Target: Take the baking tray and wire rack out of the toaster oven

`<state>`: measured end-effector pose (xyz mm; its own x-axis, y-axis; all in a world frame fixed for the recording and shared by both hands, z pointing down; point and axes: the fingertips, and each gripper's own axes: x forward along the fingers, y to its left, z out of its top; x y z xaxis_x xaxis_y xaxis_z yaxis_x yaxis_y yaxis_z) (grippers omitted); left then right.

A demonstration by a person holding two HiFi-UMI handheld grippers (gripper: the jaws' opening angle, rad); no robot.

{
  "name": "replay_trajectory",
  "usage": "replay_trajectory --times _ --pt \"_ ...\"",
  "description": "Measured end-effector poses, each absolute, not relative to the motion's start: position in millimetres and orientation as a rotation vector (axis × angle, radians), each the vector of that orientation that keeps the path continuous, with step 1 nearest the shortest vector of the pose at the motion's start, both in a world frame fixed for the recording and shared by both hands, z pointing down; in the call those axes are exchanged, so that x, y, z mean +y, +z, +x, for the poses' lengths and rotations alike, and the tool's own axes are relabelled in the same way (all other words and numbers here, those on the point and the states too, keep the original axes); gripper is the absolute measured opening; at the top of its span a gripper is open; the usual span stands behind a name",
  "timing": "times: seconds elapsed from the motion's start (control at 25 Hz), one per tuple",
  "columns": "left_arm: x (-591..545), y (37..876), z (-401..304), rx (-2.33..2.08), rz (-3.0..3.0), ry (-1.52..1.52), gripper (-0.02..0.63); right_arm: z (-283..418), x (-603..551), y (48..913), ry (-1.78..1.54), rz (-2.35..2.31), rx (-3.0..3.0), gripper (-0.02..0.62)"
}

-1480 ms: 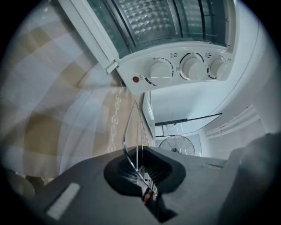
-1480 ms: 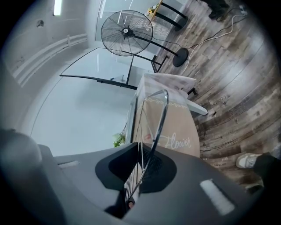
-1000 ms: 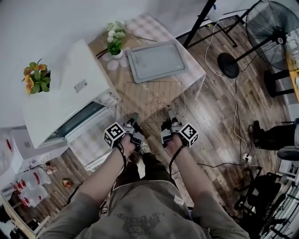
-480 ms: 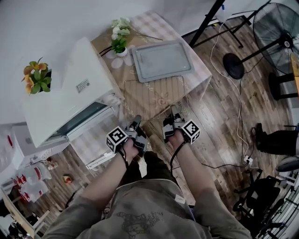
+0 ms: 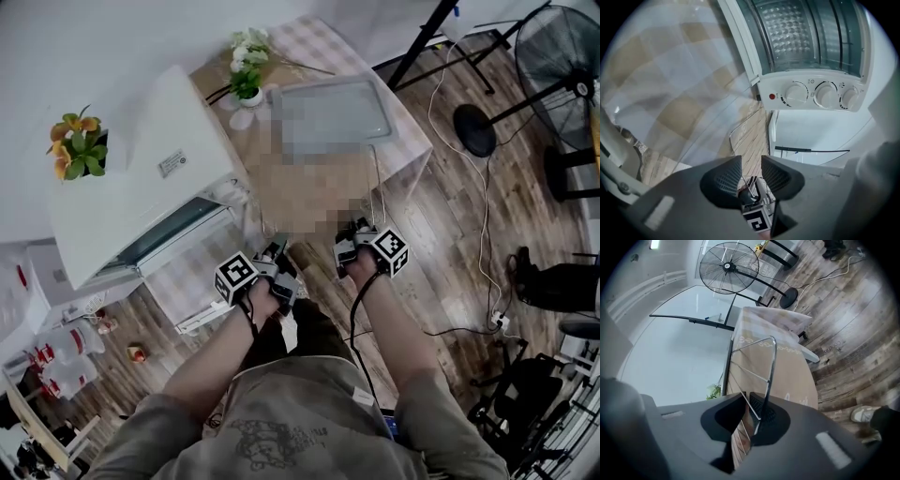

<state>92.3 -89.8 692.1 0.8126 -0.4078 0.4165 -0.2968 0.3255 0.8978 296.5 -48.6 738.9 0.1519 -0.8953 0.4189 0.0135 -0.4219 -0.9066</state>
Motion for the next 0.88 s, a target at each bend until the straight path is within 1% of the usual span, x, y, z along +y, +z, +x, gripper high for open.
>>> replay_trajectory --times 0.04,0.12,0.36,0.56,0.68,0.76,0.88 --pt "-91 691 92 -0.661 1.269 -0.081 0.124 296 -47 741 -1.396 -1.609 0.867 0.065" --pt "-92 689 90 -0.658 1.279 -0.079 0.124 295 -42 744 -1.403 -1.624 0.868 0.150" --pt "-94 683 86 -0.647 1.298 -0.083 0.124 285 -32 733 -1.412 -1.597 0.901 0.208" --pt "-100 668 83 -0.634 1.394 -0.037 0.124 268 -25 708 -1.462 -1.578 0.989 0.248" --pt "-104 654 81 -0.619 1.497 0.024 0.124 256 -19 691 -1.487 -1.593 1.051 0.247" --pt "-107 647 76 -0.612 1.517 0.017 0.124 250 -14 685 -1.500 -1.627 1.078 0.235" --pt "-111 641 66 -0.611 1.509 -0.008 0.124 245 -9 689 -1.540 -1.664 1.076 0.236"
